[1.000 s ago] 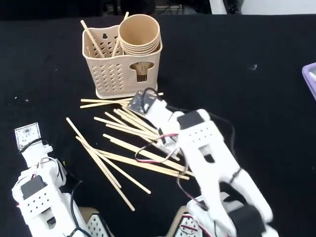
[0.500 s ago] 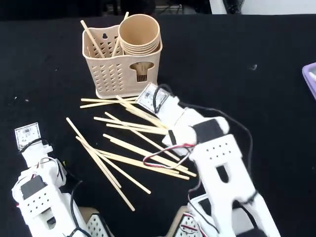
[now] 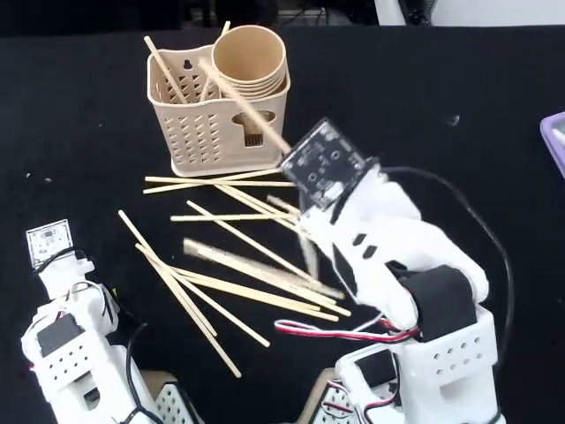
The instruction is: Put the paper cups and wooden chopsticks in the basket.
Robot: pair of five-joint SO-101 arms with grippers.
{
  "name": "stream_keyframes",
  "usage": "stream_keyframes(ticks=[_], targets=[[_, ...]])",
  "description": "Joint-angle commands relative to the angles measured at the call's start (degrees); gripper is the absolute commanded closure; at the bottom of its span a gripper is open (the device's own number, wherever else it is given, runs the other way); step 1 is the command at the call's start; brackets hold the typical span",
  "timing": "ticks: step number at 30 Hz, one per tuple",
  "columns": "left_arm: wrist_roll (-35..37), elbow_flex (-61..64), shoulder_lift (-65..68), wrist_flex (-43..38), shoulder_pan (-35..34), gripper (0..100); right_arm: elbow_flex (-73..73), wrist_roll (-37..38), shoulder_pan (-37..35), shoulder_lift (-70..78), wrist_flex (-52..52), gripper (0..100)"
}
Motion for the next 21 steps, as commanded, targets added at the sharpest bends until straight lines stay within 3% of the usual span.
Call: stream_keyframes(ticks=[1,12,17,21], targets=[[0.26,-0.22,-0.53,-0.26,0.57,80,-1.8,-3.69,-3.6,0.84,-10.02,98.8],[0.26,-0.22,-0.53,-0.26,0.57,80,-2.24,-19.96,-14.77,20.35,-51.69,98.8],[0.26,-0.22,-0.53,-0.26,0.4,80,-2.24,-20.48,-14.95,33.63,-74.2,98.7],[0.26,-0.22,-0.53,-0.26,0.48,80,-2.33,-20.31,-14.86,42.51,-85.98,98.7]])
